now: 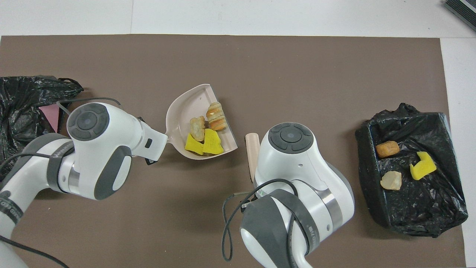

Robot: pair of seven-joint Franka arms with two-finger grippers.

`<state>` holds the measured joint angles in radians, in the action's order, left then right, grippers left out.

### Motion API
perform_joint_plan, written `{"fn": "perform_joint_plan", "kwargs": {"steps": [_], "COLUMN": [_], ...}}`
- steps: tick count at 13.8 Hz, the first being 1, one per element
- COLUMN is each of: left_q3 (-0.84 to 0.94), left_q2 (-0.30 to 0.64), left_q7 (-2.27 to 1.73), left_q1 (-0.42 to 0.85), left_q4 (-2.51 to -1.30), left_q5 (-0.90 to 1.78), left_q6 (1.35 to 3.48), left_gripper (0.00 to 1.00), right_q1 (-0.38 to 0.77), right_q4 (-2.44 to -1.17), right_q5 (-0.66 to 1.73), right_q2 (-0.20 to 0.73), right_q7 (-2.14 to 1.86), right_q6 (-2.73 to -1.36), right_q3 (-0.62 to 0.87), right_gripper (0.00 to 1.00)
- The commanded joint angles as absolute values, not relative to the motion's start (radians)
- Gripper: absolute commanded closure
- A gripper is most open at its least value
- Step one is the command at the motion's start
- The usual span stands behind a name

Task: Sweep and dump trash in bin
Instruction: 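Carry the loaded dustpan with the left gripper toward the nearby trash bag, then tip the dustpan into the bag with the left gripper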

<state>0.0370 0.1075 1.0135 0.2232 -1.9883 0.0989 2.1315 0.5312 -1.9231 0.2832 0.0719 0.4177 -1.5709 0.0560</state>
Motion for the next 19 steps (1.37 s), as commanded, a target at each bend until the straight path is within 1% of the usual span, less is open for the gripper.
{"fn": "perform_joint_plan", "kwargs": {"steps": [1,4,5,6,7,9,11,12,16,19], "left_q3": [0.045,0.043,0.041,0.040,0.037,0.034,0.031,0.031,0.026,0.025], "left_q2": [0.080,0.057,0.055,0.055,0.057,0.057,0.055,0.055,0.049,0.061], "left_q7": [1.159,1.348,1.402,1.446,1.498,1.551,1.584,1.607,1.753,1.819], "left_q1": [0.141,0.034,0.005,-0.023,-0.049,-0.104,-0.124,-0.152,-0.261,-0.328], "left_q4": [-1.957,-1.944,-1.928,-1.907,-1.869,-1.820,-1.758,-1.750,-1.747,-1.746], "left_q5": [0.147,0.170,0.178,0.178,0.178,0.176,0.164,0.166,0.164,0.072], "left_q6": [2.068,2.013,1.996,1.953,1.918,1.852,1.781,1.772,1.798,1.841], "left_gripper": [1.00,1.00,1.00,1.00,1.00,1.00,1.00,1.00,1.00,1.00], "right_q1": [0.543,0.604,0.607,0.629,0.667,0.708,0.755,0.787,0.807,0.818], "right_q4": [-2.015,-2.114,-2.123,-2.129,-2.141,-2.184,-2.206,-2.207,-2.229,-2.255], "right_q5": [0.278,0.305,0.313,0.316,0.318,0.321,0.354,0.363,0.364,0.365], "right_q2": [-0.006,-0.064,-0.066,-0.057,-0.048,-0.043,-0.003,0.017,0.044,0.038], "right_q7": [0.402,0.466,0.486,0.504,0.540,0.590,0.618,0.658,0.696,0.686], "right_q6": [-1.588,-1.711,-1.720,-1.732,-1.767,-1.854,-1.931,-1.968,-2.031,-2.019], "right_q3": [0.061,0.064,0.067,0.072,0.072,0.072,0.072,0.072,0.072,0.072], "right_gripper": [1.00,1.00,1.00,1.00,1.00,1.00,1.00,1.00,1.00,1.00]}}
